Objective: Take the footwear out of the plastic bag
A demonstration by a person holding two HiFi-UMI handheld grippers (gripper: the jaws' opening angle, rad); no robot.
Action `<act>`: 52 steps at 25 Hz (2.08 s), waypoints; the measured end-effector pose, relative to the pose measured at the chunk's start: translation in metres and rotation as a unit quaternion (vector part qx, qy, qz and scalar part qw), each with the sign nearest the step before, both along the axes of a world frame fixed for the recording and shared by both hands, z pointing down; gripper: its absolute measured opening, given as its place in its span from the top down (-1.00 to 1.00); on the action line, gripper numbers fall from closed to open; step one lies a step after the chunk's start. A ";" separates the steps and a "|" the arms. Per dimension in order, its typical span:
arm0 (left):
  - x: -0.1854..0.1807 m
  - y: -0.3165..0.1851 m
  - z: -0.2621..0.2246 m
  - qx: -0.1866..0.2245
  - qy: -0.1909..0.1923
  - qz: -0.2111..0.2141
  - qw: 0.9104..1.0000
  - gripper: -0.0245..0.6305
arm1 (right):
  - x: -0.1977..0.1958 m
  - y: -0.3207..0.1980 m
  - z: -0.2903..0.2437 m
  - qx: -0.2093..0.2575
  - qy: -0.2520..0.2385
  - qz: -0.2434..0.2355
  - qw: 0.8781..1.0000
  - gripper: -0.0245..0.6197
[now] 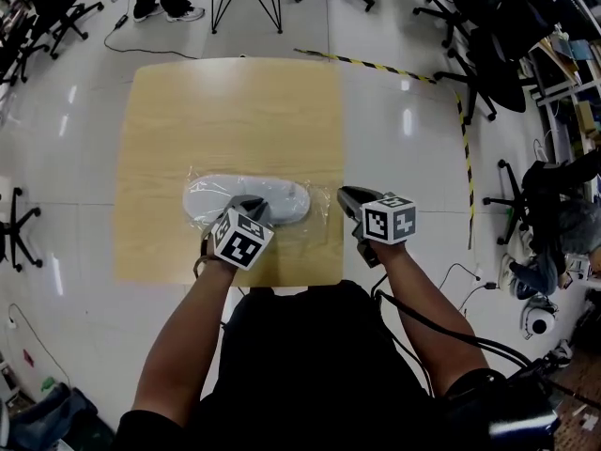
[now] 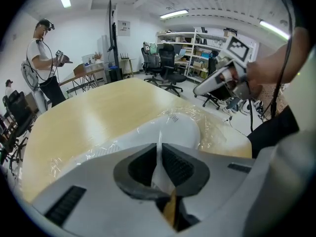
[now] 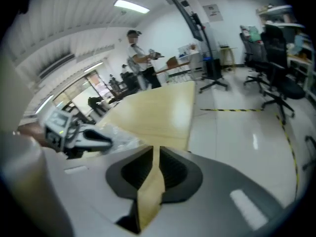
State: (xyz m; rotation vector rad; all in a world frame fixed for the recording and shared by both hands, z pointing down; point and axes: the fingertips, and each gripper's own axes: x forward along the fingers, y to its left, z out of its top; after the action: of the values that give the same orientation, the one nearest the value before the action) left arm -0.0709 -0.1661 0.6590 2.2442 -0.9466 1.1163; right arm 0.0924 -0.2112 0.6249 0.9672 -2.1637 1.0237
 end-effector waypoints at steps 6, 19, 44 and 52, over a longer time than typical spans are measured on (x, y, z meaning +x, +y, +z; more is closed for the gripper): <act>-0.004 -0.002 0.002 -0.002 0.002 0.001 1.000 0.81 | -0.082 0.086 0.016 0.110 0.118 -0.281 0.946 0.50; 0.006 -0.002 -0.004 0.009 -0.002 0.006 1.000 0.81 | 0.010 0.092 0.028 0.072 0.170 -0.208 0.960 0.76; 0.007 0.000 -0.005 0.005 0.030 0.020 0.999 0.85 | -0.058 0.047 0.030 -0.031 0.004 -0.131 0.991 0.58; 0.003 0.000 -0.009 0.013 0.042 0.018 0.999 0.85 | -0.072 0.042 0.037 -0.100 -0.057 -0.086 0.990 0.61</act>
State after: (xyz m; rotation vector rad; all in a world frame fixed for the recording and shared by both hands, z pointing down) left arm -0.0684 -0.1659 0.6495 2.3172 -0.8950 1.0213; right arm 0.0209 -0.1690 0.6622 0.6323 -2.1432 1.2078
